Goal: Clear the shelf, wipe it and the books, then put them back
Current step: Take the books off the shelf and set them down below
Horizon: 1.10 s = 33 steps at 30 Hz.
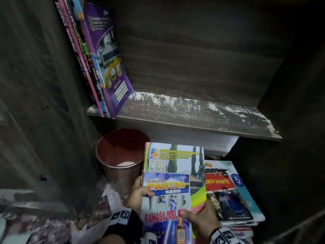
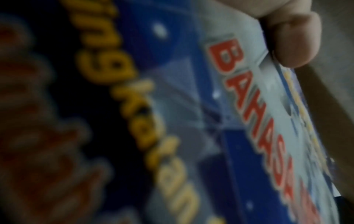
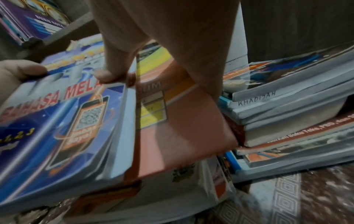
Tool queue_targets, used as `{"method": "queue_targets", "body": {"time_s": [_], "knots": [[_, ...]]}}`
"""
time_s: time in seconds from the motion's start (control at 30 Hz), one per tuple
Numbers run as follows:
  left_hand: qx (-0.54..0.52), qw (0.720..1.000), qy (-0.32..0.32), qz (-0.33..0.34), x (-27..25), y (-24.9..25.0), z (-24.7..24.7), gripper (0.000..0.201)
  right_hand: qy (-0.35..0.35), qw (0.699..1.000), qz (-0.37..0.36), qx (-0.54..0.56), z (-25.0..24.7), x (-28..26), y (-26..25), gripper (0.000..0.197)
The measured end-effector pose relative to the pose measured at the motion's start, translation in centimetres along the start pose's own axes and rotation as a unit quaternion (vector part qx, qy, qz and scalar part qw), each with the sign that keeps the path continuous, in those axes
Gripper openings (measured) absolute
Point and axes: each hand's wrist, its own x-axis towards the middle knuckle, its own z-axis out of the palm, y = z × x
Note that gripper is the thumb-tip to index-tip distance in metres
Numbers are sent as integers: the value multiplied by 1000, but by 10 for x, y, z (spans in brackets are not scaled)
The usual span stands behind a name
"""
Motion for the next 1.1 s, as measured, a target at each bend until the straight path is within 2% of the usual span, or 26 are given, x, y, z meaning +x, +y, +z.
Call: {"method": "queue_targets", "body": {"time_s": [0.03, 0.13, 0.17, 0.23, 0.27, 0.3, 0.33, 0.37, 0.4, 0.43, 0.47, 0.5, 0.53, 0.57, 0.6, 0.63, 0.67, 0.73, 0.77, 0.83, 0.9, 0.93, 1.0, 1.07, 1.1], "knots": [[-5, 1000, 15, -22, 7, -9, -1, 75, 2, 1000, 5, 4, -2, 5, 5, 96], [3, 998, 37, -54, 24, -28, -4, 59, 5, 1000, 24, 3, -5, 9, 5, 81], [16, 997, 46, -60, 27, -29, -2, 44, 3, 1000, 16, -9, -5, 12, 7, 84], [57, 994, 61, -70, 36, -29, 1, 13, 38, 997, -1, -70, -2, 28, 19, 102], [96, 991, 69, -70, 44, -35, 2, 15, 62, 990, -8, -124, 2, 34, 21, 112], [159, 983, 61, -66, 54, -43, 2, 25, 53, 979, -1, -197, 7, 38, 26, 118], [239, 968, 33, -70, 62, -54, 1, 50, 39, 963, 23, -265, 12, 42, 34, 118], [346, 935, 0, -74, 65, -61, 0, 74, 47, 944, 10, -327, 17, 40, 34, 111], [434, 897, -10, -76, 68, -67, -2, 87, 41, 921, -4, -389, 23, 38, 32, 103], [491, 867, 7, -88, 69, -75, -5, 90, 23, 916, -6, -401, 28, 32, 25, 89], [511, 854, 26, -92, 64, -75, -3, 88, 12, 905, -22, -424, 32, 36, 31, 75], [511, 854, 40, -86, 59, -74, 0, 87, -20, 901, -37, -433, 34, 41, 39, 63], [506, 858, 50, -72, 58, -75, 0, 86, -72, 902, -23, -426, 36, 41, 39, 62], [502, 861, 53, -61, 57, -77, 0, 86, -104, 908, 3, -406, 39, 33, 28, 63], [494, 866, 53, -56, 56, -78, -2, 85, -106, 925, 22, -364, 38, 33, 24, 54], [493, 867, 53, -57, 55, -77, -5, 84, -112, 929, 23, -351, 36, 29, 19, 29], [504, 860, 47, -63, 51, -75, -6, 84, -128, 930, 1, -345, 35, 30, 18, 15], [530, 845, 40, -61, 46, -74, -11, 82, -146, 928, -8, -344, 32, 30, 8, 34], [547, 834, 40, -57, 42, -72, -13, 78, -153, 926, -5, -344, 30, 29, 5, 30], [566, 823, 45, -5, 34, -56, -13, 62, -141, 938, -21, -316, 29, 34, -2, 18], [555, 824, 82, 79, 26, -24, -6, 44, -110, 951, -28, -286, 33, 38, -17, 42], [541, 824, 123, 117, 22, -1, -2, 39, -106, 960, -30, -257, 35, 39, -28, 49], [464, 825, 226, 230, 18, 49, 6, 32, -97, 963, -70, -240, 43, 35, -59, 48], [380, 791, 314, 361, 19, 104, 9, 25, -78, 967, -143, -193, 52, 30, -104, 45], [353, 769, 353, 400, 20, 131, 8, 24, -68, 966, -181, -169, 59, 28, -128, 44]]}}
